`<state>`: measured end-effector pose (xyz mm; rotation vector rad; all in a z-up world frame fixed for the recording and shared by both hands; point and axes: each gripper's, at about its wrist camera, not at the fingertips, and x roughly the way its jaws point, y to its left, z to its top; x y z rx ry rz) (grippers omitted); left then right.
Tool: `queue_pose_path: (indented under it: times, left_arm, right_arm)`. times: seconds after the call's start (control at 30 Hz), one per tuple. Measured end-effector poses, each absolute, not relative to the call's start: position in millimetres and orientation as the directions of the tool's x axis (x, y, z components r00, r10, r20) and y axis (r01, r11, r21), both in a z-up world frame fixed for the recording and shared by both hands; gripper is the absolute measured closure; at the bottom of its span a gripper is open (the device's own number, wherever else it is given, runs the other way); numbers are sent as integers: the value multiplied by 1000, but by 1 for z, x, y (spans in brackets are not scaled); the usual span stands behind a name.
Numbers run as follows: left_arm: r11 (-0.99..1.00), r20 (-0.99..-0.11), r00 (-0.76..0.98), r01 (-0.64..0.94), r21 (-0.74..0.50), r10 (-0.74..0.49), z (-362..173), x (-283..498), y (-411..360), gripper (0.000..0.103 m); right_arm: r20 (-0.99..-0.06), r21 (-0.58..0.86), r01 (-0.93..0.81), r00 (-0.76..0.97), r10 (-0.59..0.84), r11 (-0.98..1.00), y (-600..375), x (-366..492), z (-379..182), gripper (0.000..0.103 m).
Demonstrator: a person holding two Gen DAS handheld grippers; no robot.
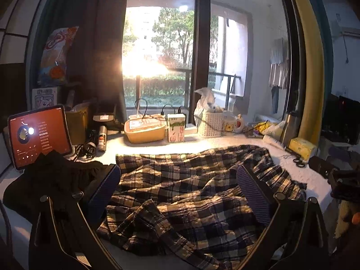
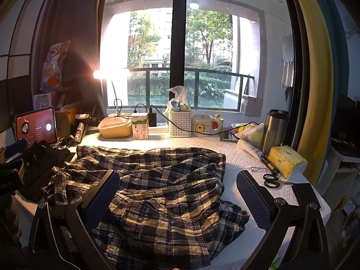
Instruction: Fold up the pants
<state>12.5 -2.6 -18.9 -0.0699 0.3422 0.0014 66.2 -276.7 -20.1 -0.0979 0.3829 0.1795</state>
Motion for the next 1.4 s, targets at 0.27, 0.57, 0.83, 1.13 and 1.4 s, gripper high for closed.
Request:
queue_pose_path:
  times: [0.27, 0.57, 0.83, 1.13, 1.4]
  left_arm:
    - [999, -443, 896, -44, -31, 26, -33, 58, 15, 1]
    - [996, -574, 814, -85, 38, 91, -44, 147, 72, 1]
    - [996, -685, 722, -58, 74, 93, -71, 228, 95, 1]
    - [998, -779, 623, -15, 66, 61, -101, 277, 95, 2]
    - [997, -824, 565, 27, 76, 48, -120, 291, 91, 20]
  right_arm:
    - [-444, -67, -197, 884, 148, 978, -287, 118, -35, 0]
    - [-557, -74, -148, 827, 82, 986, -318, 202, -55, 0]
    - [-662, -44, -104, 748, 49, 994, -352, 283, -67, 0]
    - [-689, -38, -117, 722, 59, 992, -357, 333, -80, 1]
    - [-746, -5, -144, 659, 92, 990, -351, 368, -101, 13]
